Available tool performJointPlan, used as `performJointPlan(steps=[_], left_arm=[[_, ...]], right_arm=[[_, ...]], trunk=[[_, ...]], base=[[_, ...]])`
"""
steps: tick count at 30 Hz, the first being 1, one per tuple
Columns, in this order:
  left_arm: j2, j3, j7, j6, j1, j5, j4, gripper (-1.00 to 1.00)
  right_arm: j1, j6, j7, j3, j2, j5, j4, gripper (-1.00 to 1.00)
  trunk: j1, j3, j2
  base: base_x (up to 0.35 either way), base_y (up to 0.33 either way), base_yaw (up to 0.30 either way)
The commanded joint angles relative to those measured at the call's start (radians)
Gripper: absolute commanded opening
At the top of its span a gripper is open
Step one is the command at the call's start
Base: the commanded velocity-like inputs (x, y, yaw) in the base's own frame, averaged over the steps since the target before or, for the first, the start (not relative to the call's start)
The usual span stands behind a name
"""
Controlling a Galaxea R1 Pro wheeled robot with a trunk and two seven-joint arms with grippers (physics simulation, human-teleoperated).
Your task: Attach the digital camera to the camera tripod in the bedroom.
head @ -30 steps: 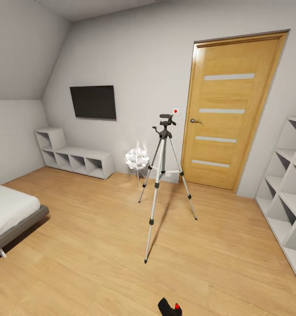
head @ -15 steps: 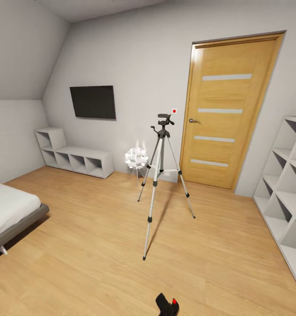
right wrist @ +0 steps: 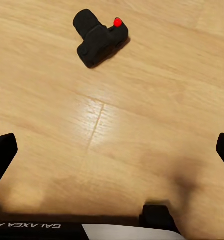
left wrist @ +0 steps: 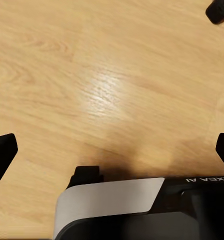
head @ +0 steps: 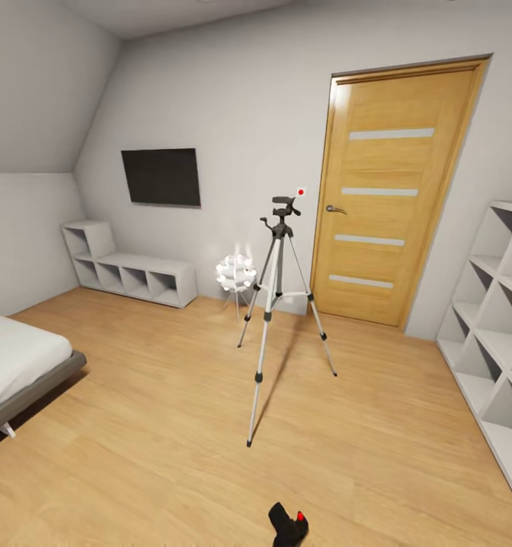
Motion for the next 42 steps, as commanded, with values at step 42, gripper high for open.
performJointPlan(steps=[42], left_arm=[[0.001,0.009,0.000,-0.002,0.000,-0.001,-0.002,1.00]], right_arm=[[0.000,-0.001,0.009,-0.001,-0.051,-0.010,0.004,1.00]], trunk=[[0.000,-0.001,-0.001]], base=[[-0.009,0.000,0.000]])
